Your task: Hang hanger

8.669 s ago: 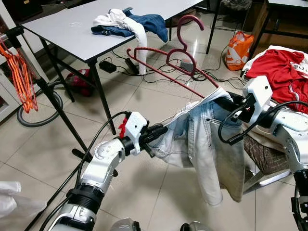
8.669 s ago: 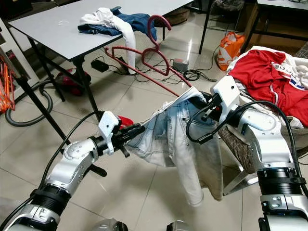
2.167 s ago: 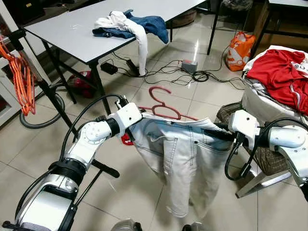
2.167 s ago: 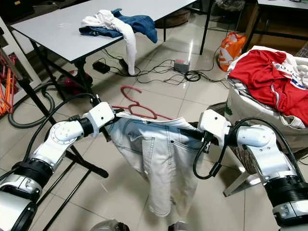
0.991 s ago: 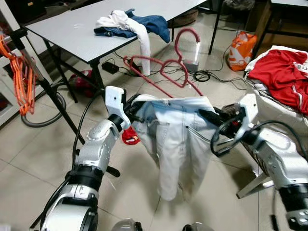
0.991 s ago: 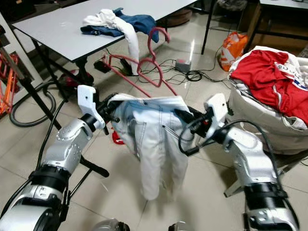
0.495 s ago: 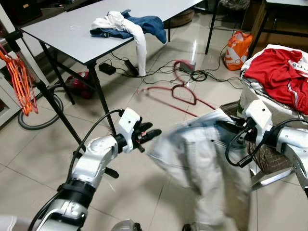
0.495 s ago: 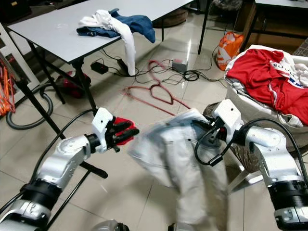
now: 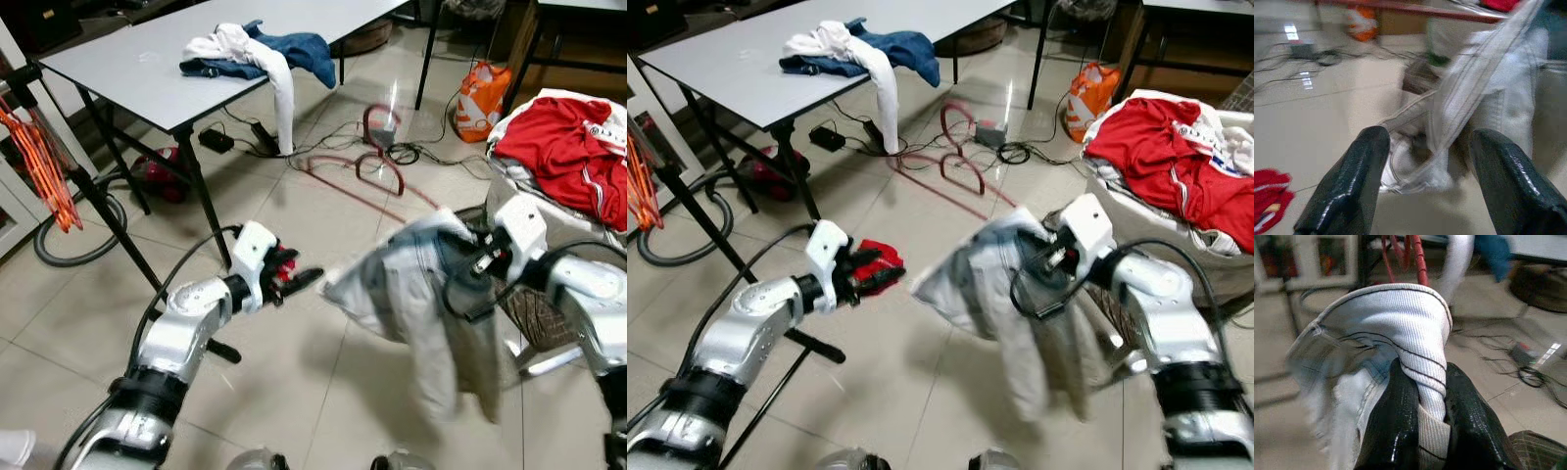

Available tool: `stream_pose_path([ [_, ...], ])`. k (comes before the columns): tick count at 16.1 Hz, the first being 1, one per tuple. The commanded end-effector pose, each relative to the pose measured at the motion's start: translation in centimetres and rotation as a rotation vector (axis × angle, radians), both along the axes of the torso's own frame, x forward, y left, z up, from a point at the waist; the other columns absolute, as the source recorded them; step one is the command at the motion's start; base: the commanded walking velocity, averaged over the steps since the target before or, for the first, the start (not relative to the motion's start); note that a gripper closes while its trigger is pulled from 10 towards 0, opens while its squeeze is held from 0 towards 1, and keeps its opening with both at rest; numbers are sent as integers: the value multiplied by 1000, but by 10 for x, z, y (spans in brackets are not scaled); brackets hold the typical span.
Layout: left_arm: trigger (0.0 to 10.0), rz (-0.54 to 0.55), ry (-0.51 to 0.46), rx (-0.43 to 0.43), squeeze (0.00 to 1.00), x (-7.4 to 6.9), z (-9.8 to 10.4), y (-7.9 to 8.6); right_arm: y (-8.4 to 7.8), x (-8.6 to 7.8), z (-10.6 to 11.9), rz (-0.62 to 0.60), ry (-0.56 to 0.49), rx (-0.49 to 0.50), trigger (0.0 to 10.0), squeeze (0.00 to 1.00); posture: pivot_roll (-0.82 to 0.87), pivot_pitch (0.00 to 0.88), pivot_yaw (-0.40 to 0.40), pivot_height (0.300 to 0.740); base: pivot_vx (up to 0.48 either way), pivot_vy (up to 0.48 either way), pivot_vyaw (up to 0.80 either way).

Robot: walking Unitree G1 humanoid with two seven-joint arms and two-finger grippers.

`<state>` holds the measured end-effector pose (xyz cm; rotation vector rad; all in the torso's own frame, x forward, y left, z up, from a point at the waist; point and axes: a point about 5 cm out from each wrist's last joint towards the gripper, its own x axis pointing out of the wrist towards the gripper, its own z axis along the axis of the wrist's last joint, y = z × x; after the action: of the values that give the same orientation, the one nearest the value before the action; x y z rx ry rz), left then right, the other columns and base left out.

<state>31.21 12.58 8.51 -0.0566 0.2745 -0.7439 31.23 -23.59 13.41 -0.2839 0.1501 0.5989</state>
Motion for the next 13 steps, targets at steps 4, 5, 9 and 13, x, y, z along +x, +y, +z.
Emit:
stream_pose_path([
  [4, 10000, 308, -20, -89, 0, 13, 1, 6, 0, 19, 11, -295, -137, 155, 0, 0, -139, 0, 82, 740, 0, 0, 0],
  [5, 10000, 344, -23, -87, 0, 14, 0, 6, 3, 20, 9, -331, -150, 168, 0, 0, -139, 0, 82, 740, 0, 0, 0],
  [9, 10000, 408, -13, -106, 0, 13, -4, 1, 20, 21, -4, -333, -139, 178, 0, 0, -135, 0, 79, 740, 0, 0, 0],
  [13, 10000, 352, 6, -22, 0, 3, -21, 5, 30, 20, 2, -206, -103, 179, 0, 0, -132, 0, 83, 740, 0, 0, 0],
])
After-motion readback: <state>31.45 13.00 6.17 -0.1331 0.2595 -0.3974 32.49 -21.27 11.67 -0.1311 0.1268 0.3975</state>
